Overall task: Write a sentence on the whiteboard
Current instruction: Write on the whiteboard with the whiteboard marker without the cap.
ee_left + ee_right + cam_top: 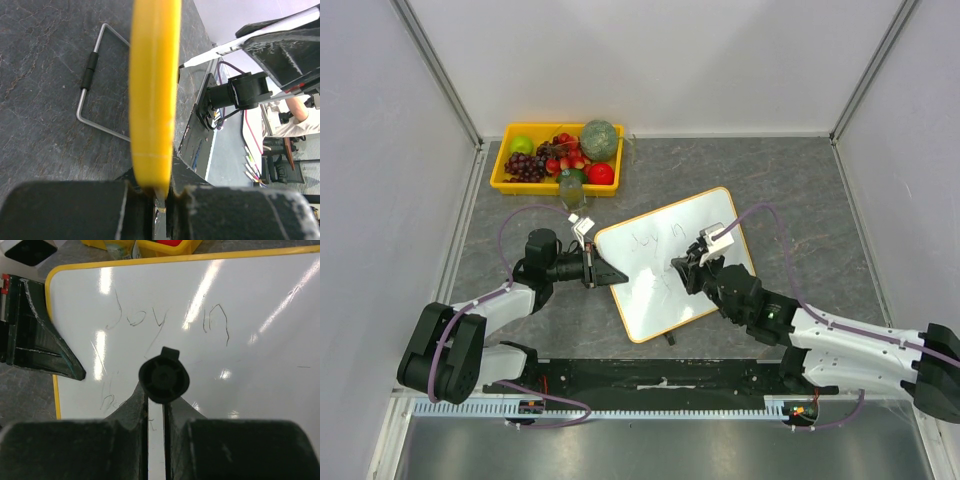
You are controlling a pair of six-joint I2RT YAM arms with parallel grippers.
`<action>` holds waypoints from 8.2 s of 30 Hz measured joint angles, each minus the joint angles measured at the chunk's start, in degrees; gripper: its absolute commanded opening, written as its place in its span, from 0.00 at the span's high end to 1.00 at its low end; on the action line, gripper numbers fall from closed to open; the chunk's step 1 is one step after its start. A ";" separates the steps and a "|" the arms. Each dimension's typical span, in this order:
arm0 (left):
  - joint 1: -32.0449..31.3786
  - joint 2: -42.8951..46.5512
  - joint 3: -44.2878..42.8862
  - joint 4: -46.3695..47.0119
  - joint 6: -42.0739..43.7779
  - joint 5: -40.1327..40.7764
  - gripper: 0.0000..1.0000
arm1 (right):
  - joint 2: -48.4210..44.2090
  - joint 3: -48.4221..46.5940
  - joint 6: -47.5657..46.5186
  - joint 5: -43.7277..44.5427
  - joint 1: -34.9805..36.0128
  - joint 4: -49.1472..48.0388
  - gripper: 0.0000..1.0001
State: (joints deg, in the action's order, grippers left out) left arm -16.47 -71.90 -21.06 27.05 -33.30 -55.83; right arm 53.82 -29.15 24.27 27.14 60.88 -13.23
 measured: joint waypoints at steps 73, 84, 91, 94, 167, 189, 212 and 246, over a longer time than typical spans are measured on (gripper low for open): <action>0.11 -0.35 0.02 0.13 0.00 -0.17 0.98 | 4.98 1.55 -0.55 2.27 0.04 -1.16 1.00; 0.11 -0.35 0.02 0.31 0.00 -0.28 0.98 | 2.93 3.26 -0.48 3.56 0.02 -0.02 1.00; 0.11 -0.35 0.02 0.35 0.00 -0.28 0.98 | 0.17 3.28 -0.87 4.20 0.02 -1.97 1.00; 0.11 -0.35 0.02 0.33 0.00 -0.31 0.98 | -0.68 3.32 -0.85 4.22 0.02 -3.37 1.00; -33.51 14.73 -33.90 -41.44 16.76 14.69 0.98 | -0.39 -12.85 29.14 -86.66 -29.16 -21.53 0.49; -33.53 11.89 -36.50 -45.27 18.01 12.22 0.52 | 0.50 -12.90 20.83 -87.41 -28.65 -12.35 1.00; -12.68 27.61 -8.98 -46.14 1.05 43.23 0.15 | -9.97 -3.61 0.55 -43.89 -28.22 11.41 1.00; -6.64 9.70 1.20 -2.91 -3.23 12.81 0.98 | -9.73 6.64 -5.86 -27.19 -14.01 0.35 1.00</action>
State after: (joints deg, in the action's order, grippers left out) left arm -23.11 -62.19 -19.86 24.14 -36.53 -43.03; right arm 44.10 -22.50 18.41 -0.05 46.87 -12.88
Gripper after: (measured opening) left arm 0.086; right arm 0.046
